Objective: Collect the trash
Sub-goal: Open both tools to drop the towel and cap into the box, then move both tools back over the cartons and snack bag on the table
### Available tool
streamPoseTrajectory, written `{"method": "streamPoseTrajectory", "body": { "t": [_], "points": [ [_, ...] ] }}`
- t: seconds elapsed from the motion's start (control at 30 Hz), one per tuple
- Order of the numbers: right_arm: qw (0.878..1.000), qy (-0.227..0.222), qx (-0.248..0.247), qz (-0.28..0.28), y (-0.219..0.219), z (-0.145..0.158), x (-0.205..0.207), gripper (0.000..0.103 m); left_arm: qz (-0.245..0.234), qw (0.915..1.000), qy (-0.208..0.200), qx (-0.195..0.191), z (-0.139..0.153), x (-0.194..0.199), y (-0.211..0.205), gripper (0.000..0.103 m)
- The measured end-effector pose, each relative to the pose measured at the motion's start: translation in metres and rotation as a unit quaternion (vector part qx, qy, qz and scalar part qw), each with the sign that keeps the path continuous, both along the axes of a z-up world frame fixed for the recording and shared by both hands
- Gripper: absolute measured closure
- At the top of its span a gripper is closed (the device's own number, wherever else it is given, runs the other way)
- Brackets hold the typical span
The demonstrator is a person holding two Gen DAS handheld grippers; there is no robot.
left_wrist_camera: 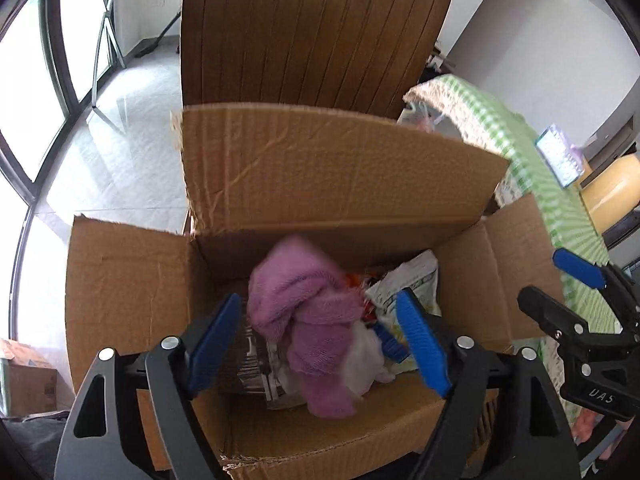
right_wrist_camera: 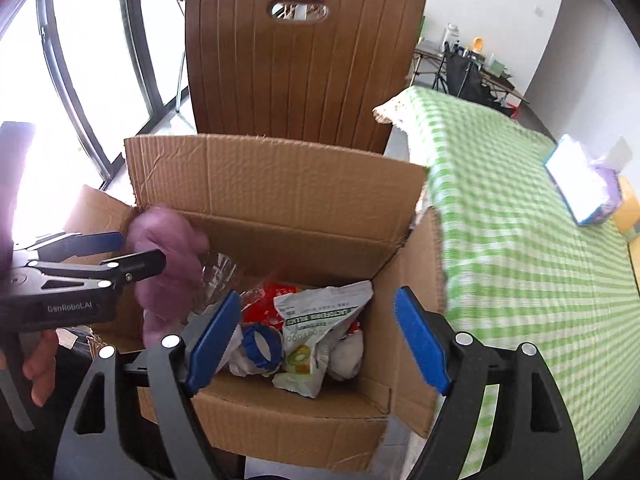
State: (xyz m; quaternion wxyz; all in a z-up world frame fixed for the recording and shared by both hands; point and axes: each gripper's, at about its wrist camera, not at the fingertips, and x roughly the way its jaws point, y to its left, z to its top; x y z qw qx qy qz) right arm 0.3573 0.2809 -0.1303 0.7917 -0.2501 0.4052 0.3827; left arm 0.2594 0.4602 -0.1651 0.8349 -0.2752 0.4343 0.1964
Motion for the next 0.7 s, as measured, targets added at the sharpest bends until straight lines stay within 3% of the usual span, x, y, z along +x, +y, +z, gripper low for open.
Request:
{"method": "streamPoseTrajectory", "body": {
  "t": [0.1,0.23,0.43,0.7],
  "points": [
    [1.0,-0.004,0.011,-0.01,-0.01,0.011,0.001,0.027,-0.001,0.9999,-0.003,0.012,0.014,-0.001,-0.001,0.011],
    [0.999,-0.01,0.028,-0.017,-0.021,0.023,-0.001,0.027,0.003,0.999,-0.021,0.041,0.039,-0.009,-0.005,0.008],
    [0.996,-0.034,0.07,-0.031,-0.052,0.053,-0.012,0.027,0.003,0.9955,-0.049,0.082,0.075,-0.02,-0.023,0.008],
    [0.982,-0.101,0.116,-0.114,-0.15,0.1,-0.019,0.027,-0.02,0.9863,-0.104,0.126,0.121,-0.02,-0.08,0.008]
  ]
}}
